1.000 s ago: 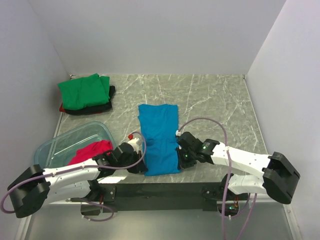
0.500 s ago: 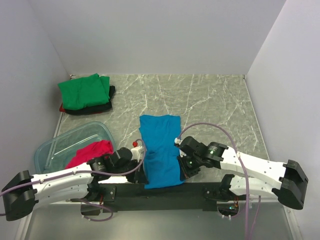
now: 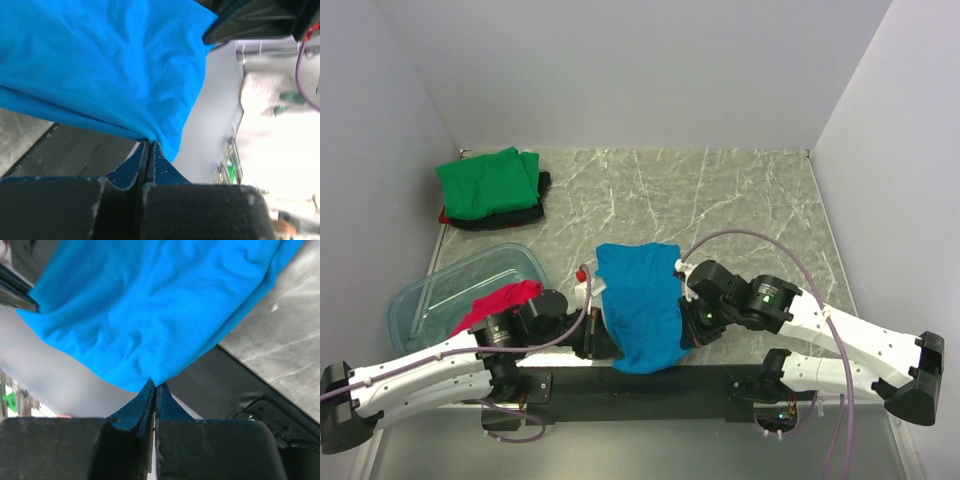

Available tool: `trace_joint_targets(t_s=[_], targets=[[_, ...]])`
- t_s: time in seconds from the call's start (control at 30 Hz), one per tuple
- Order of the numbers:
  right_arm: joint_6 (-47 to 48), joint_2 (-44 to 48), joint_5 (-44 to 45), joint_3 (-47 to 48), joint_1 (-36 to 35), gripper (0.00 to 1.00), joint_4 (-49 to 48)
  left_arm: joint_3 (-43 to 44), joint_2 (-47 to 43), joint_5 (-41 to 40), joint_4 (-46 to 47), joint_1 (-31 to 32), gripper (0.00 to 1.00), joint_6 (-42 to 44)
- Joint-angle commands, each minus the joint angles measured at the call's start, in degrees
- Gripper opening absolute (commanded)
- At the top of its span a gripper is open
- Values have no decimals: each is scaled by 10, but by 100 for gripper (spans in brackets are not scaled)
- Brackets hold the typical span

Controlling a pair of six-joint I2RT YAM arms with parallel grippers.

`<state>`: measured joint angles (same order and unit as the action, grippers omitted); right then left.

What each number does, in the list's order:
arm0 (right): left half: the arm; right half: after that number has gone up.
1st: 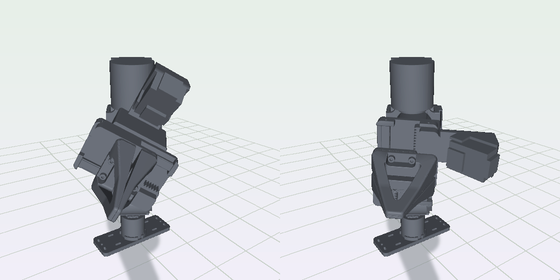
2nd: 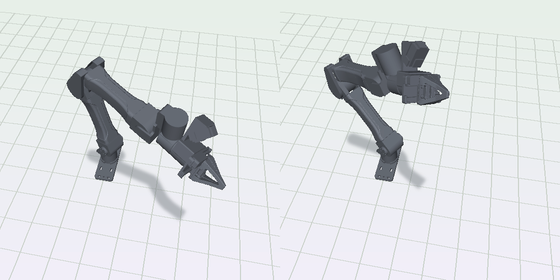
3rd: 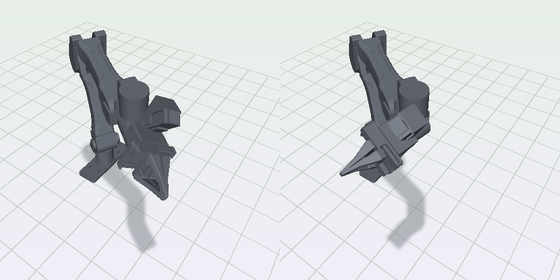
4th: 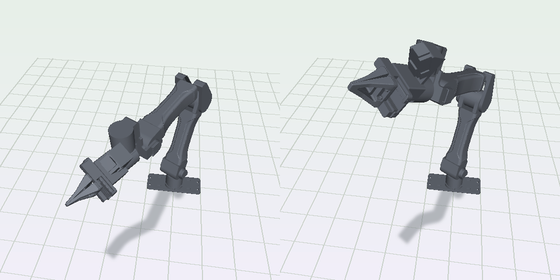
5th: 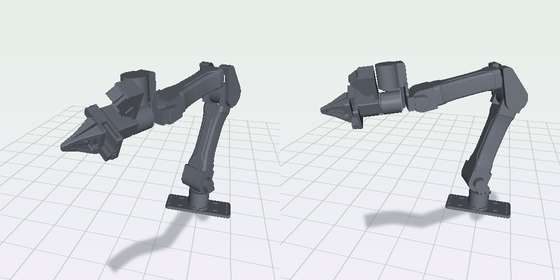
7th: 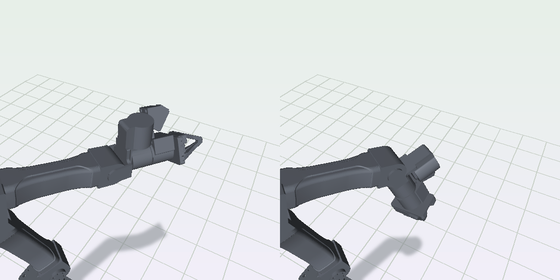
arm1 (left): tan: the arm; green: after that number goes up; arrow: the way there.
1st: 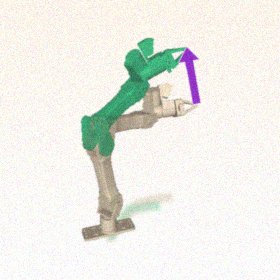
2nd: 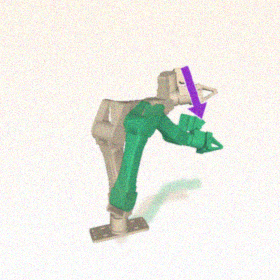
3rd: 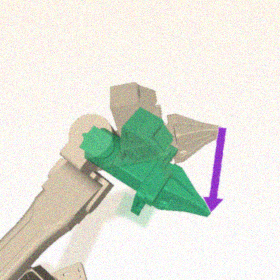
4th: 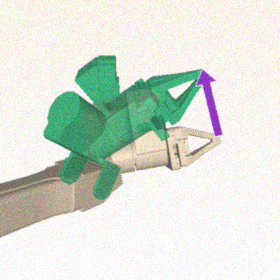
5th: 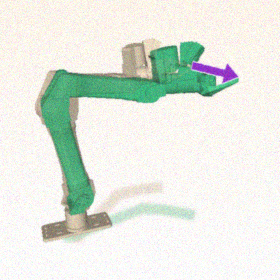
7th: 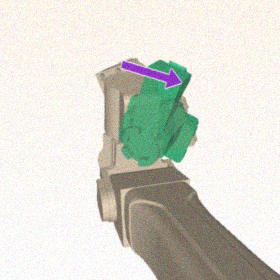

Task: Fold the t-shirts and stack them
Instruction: Fold the tshirt

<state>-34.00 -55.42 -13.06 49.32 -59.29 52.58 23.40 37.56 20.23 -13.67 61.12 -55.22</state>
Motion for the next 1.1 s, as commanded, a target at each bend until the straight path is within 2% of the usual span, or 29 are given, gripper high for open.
trace_joint_targets(t_s=[0.0, 0.27, 0.43, 0.63, 1.07], targets=[[6, -1, 61, 49, -1, 0, 3, 16, -17, -69, 14, 2, 0, -25], [41, -64, 122, 96, 51, 0, -52, -12, 3, -176, 79, 0, 1, -24], [74, -114, 113, 110, 115, 0, -99, -6, 63, -194, 126, -44, 1, 3], [108, -183, 102, 158, 153, 0, -115, 11, 102, -158, 179, -122, 1, 39], [157, -318, 92, 266, 214, 0, -111, 59, 182, -92, 204, -240, 1, 107]])
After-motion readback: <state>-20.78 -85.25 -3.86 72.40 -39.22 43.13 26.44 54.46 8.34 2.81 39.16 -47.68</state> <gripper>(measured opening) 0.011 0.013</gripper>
